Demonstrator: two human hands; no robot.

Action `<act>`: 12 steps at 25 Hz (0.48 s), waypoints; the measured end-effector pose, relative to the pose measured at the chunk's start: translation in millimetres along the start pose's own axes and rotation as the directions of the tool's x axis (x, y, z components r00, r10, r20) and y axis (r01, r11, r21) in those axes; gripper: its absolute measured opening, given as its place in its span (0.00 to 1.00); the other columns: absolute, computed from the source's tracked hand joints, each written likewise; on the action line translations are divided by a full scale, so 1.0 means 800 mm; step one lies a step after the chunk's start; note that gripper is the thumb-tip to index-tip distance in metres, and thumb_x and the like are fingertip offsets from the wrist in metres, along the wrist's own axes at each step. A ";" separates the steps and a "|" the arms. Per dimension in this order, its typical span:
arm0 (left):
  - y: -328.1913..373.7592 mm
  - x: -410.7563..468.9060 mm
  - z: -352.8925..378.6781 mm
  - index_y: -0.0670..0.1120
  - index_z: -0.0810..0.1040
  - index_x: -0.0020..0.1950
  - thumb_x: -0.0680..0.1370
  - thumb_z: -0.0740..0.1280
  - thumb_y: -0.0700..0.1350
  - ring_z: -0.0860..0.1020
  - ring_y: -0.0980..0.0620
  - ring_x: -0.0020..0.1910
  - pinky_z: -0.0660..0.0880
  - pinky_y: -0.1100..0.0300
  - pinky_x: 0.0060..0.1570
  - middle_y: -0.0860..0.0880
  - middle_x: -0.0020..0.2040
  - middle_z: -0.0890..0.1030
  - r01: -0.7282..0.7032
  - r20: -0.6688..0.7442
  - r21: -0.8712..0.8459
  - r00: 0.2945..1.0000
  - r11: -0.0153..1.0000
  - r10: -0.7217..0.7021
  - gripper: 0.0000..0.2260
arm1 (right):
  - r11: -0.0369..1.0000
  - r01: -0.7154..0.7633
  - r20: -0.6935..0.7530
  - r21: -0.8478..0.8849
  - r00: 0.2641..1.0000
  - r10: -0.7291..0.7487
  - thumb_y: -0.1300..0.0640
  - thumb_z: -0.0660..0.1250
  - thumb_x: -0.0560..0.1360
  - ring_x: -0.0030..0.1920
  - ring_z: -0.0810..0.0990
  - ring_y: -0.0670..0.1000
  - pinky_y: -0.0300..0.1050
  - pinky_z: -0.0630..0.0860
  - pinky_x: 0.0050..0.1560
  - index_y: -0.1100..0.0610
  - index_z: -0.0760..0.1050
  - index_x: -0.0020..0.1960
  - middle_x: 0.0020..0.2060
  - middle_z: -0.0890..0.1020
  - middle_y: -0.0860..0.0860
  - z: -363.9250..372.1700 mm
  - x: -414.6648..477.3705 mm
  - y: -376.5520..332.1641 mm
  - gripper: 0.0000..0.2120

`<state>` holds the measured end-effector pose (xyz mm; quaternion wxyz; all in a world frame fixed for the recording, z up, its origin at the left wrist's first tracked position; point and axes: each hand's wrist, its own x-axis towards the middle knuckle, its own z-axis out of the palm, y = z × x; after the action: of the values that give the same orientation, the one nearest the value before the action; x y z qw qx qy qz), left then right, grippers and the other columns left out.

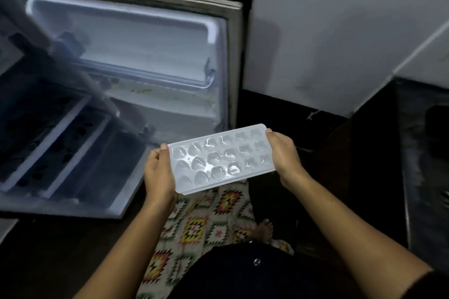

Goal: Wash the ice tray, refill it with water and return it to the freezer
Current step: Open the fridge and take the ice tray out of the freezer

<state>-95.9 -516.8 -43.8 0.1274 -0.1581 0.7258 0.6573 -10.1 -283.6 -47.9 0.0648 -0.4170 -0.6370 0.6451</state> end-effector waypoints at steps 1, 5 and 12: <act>-0.001 -0.001 0.027 0.44 0.76 0.51 0.87 0.62 0.53 0.81 0.51 0.40 0.78 0.57 0.39 0.48 0.44 0.83 0.004 0.027 0.001 1.000 1.000 -0.004 0.13 | 1.000 -0.004 -0.018 0.000 1.000 0.004 0.49 0.60 0.85 0.41 0.85 0.55 0.51 0.81 0.46 0.61 0.81 0.47 0.41 0.86 0.56 -0.026 0.010 -0.001 0.19; 0.000 -0.010 0.139 0.45 0.74 0.47 0.87 0.61 0.52 0.79 0.50 0.39 0.77 0.55 0.41 0.48 0.41 0.81 -0.031 0.156 0.050 0.987 0.998 0.023 0.14 | 0.999 0.004 -0.117 0.044 0.993 0.001 0.50 0.60 0.86 0.41 0.84 0.55 0.49 0.79 0.44 0.65 0.80 0.48 0.41 0.84 0.56 -0.127 0.049 -0.002 0.20; 0.017 -0.036 0.316 0.47 0.76 0.47 0.87 0.63 0.55 0.81 0.45 0.44 0.79 0.48 0.47 0.46 0.43 0.83 -0.081 0.384 0.105 0.923 0.991 0.035 0.14 | 0.992 0.012 -0.336 0.122 0.941 0.030 0.49 0.60 0.85 0.42 0.84 0.53 0.48 0.80 0.44 0.63 0.81 0.49 0.41 0.85 0.53 -0.283 0.075 -0.005 0.19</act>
<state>-80.6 -262.2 -46.6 0.2558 0.0023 0.7293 0.6346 89.9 -71.9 -35.9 0.1955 -0.5195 -0.5737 0.6024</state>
